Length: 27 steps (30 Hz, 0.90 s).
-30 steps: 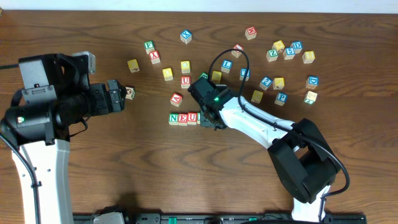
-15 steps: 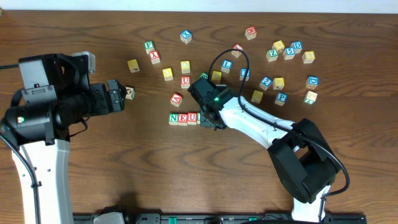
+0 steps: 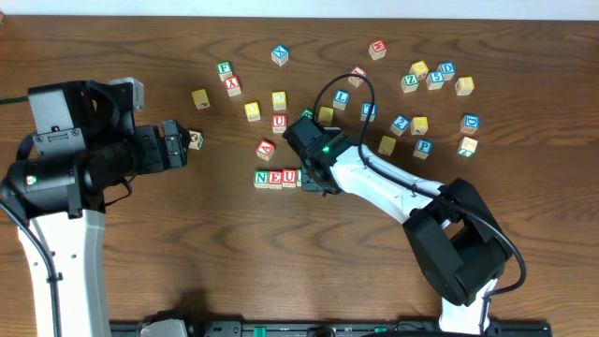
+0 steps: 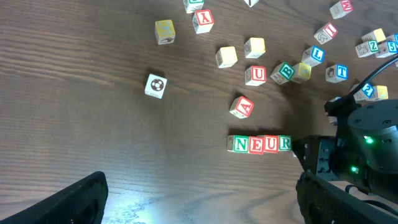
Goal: Spell out NEURIPS
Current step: 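Lower the held I block onto the table right of R, then open the right gripper and raise it away from the I block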
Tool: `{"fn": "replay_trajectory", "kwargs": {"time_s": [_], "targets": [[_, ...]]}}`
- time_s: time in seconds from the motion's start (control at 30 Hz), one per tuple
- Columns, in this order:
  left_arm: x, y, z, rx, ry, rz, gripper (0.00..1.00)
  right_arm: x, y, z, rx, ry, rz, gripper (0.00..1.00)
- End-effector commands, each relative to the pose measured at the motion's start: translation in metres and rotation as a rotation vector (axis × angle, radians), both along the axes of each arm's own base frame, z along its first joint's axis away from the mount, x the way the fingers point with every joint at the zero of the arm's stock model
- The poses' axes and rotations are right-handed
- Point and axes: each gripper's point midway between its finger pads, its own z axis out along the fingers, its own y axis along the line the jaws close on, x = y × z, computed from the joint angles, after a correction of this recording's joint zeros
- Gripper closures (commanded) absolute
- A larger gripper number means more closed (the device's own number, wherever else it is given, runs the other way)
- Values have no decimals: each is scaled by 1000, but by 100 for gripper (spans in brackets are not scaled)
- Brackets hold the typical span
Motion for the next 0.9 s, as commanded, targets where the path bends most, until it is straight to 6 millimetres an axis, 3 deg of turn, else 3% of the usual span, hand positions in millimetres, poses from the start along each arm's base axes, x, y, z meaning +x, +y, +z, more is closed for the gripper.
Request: {"fn": "replay_trajectory", "kwargs": {"time_s": [0.0, 0.2, 0.87], "targets": [[0, 0, 7, 3, -21, -8, 5, -2, 0, -2, -6, 1, 2, 61], [0, 0, 7, 4, -21, -8, 5, -2, 0, -2, -5, 1, -1, 66], [0, 0, 7, 4, -21, -8, 5, 5, 1, 0, 0, -29, -7, 62]]}}
